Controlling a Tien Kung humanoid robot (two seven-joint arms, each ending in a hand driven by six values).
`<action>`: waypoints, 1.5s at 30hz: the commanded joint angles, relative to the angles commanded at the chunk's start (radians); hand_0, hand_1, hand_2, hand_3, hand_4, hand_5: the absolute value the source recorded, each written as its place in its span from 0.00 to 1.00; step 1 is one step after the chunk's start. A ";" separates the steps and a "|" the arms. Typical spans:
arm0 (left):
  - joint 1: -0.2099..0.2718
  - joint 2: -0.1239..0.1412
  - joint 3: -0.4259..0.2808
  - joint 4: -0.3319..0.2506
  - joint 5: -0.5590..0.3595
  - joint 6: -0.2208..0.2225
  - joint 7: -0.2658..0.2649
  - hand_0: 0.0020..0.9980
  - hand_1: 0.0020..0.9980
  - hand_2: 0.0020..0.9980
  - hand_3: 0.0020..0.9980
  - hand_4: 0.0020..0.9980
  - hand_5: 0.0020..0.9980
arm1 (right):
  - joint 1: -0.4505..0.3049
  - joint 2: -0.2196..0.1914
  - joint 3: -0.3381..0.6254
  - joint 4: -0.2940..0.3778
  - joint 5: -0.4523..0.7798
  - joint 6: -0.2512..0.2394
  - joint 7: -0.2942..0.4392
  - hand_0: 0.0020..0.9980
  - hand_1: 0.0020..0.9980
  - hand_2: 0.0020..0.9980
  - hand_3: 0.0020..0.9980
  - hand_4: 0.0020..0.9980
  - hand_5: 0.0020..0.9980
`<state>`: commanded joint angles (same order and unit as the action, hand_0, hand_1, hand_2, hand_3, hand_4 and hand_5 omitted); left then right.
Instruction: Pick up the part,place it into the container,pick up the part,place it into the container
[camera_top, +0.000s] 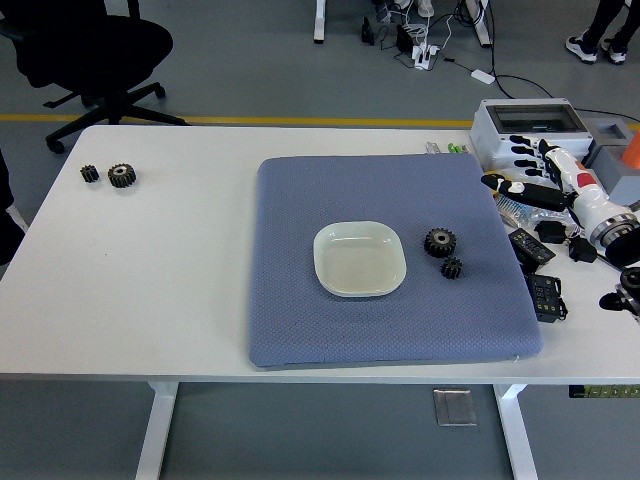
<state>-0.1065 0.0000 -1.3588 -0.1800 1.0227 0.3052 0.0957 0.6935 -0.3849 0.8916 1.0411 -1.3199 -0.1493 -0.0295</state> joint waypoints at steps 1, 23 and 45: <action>0.000 0.000 0.002 0.000 -0.001 0.000 0.000 0.65 0.62 0.70 0.57 0.69 0.59 | 0.010 0.004 -0.011 -0.008 -0.010 0.000 0.002 0.85 0.83 0.86 0.87 1.00 0.53; 0.004 0.000 0.020 0.000 -0.027 0.002 0.001 0.65 0.62 0.70 0.57 0.69 0.59 | 0.280 0.129 -0.528 -0.356 -0.176 0.015 0.057 0.67 0.73 0.78 0.77 1.00 0.44; -0.009 0.000 0.037 0.000 -0.044 0.007 0.000 0.65 0.62 0.70 0.57 0.69 0.59 | 0.322 0.200 -0.696 -0.486 -0.129 -0.028 0.092 0.61 0.70 0.75 0.70 0.97 0.41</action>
<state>-0.1152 0.0000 -1.3219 -0.1800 0.9787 0.3127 0.0961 1.0153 -0.1851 0.1960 0.5550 -1.4485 -0.1775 0.0621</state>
